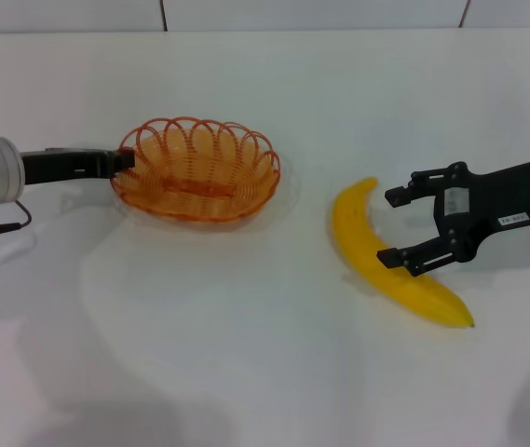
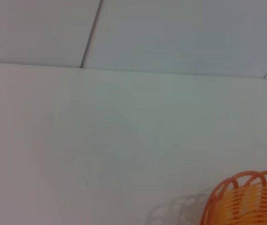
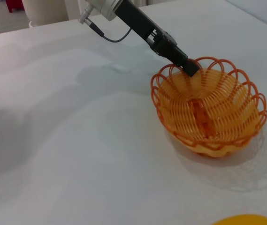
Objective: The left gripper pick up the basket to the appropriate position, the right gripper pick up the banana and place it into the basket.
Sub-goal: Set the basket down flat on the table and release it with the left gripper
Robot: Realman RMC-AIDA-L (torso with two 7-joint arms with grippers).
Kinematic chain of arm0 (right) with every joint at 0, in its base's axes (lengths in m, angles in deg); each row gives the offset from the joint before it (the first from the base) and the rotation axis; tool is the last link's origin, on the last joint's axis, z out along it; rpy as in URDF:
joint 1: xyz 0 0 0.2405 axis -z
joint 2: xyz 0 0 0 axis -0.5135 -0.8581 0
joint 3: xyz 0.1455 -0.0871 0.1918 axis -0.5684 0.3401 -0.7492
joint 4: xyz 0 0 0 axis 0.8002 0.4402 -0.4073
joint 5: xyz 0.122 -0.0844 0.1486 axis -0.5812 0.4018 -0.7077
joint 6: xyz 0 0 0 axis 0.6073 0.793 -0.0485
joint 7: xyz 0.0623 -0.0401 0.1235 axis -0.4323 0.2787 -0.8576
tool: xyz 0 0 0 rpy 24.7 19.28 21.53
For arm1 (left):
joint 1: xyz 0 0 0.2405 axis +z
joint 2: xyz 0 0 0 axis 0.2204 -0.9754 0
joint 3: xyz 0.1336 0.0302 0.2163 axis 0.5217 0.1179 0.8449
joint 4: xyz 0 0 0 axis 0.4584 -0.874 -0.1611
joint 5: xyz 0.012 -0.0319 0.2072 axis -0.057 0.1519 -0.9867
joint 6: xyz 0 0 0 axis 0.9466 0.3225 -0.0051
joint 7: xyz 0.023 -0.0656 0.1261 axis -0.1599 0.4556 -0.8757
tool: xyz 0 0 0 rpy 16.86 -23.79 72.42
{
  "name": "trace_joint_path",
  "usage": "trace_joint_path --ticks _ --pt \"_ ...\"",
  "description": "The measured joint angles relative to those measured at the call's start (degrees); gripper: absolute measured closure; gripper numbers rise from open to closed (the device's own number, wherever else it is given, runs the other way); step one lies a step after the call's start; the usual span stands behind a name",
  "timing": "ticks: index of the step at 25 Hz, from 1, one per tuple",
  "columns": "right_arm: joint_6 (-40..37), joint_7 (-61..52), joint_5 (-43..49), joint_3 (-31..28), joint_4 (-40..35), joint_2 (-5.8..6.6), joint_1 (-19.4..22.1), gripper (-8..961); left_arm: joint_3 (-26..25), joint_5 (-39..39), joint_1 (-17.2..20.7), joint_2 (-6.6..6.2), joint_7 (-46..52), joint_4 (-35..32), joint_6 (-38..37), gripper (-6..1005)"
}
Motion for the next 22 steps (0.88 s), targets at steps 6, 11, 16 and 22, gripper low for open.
trace_joint_path --ticks 6,11,16,22 --pt "0.0 0.0 0.0 0.0 -0.03 0.0 0.0 58 0.14 0.25 0.0 0.15 -0.2 0.03 0.08 865" --pt "0.0 0.0 0.0 0.0 -0.05 0.0 0.0 58 0.16 0.48 -0.07 0.32 -0.52 0.03 0.67 851" --pt "0.0 0.0 0.0 0.0 0.16 0.0 0.0 59 0.16 0.7 0.02 0.4 -0.9 0.03 1.27 837" --pt "0.26 0.0 0.0 0.0 0.63 0.08 0.0 59 0.18 0.7 -0.16 0.41 -1.81 -0.13 0.81 695"
